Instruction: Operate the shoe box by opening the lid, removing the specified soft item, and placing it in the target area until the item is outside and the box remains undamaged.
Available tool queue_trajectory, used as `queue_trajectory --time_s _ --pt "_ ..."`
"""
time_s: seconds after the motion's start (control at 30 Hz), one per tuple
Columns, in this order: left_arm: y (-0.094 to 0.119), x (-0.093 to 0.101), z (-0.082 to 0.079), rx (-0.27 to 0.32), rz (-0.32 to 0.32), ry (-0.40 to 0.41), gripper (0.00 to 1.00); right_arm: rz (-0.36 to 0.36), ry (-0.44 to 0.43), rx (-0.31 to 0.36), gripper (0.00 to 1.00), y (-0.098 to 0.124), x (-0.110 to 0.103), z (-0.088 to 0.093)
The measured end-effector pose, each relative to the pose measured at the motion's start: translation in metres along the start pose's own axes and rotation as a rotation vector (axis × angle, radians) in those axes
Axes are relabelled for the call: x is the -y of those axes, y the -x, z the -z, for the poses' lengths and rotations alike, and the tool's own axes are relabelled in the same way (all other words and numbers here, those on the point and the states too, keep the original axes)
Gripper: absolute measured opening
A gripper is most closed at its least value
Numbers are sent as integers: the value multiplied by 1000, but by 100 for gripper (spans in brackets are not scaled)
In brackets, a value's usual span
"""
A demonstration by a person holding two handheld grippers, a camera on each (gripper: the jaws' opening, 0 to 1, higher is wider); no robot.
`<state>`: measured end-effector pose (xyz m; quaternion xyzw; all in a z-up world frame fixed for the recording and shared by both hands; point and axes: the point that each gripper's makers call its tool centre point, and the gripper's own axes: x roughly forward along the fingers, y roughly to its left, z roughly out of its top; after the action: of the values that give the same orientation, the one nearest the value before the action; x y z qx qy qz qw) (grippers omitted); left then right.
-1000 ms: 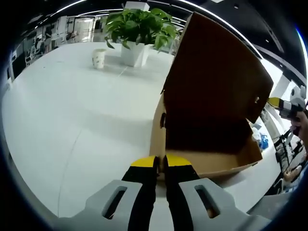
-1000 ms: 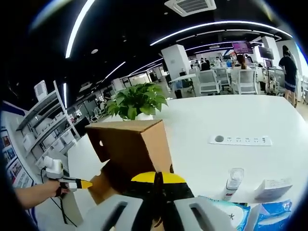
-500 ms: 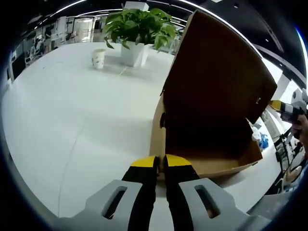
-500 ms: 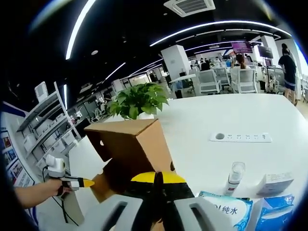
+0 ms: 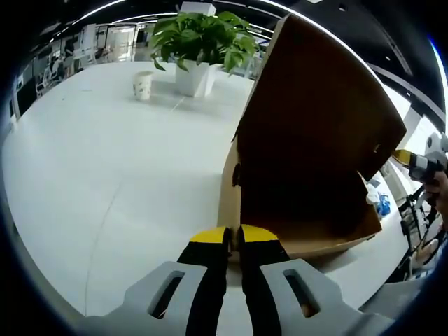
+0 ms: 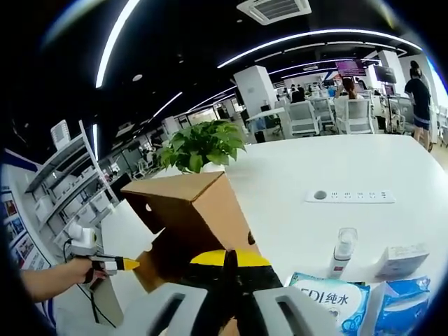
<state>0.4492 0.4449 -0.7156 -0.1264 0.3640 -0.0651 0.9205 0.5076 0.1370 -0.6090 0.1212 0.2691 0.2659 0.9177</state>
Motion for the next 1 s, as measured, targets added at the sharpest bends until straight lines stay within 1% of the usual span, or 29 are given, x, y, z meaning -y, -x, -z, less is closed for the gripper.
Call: queue_trajectory --time_s 0.53,1.0 --pt "1 1 0 -1 2 0 4 -3 -11 0 0 4 -4 10" --pt "1 1 0 -6 3 -17 4 -3 -29 2 0 7 -6 18"
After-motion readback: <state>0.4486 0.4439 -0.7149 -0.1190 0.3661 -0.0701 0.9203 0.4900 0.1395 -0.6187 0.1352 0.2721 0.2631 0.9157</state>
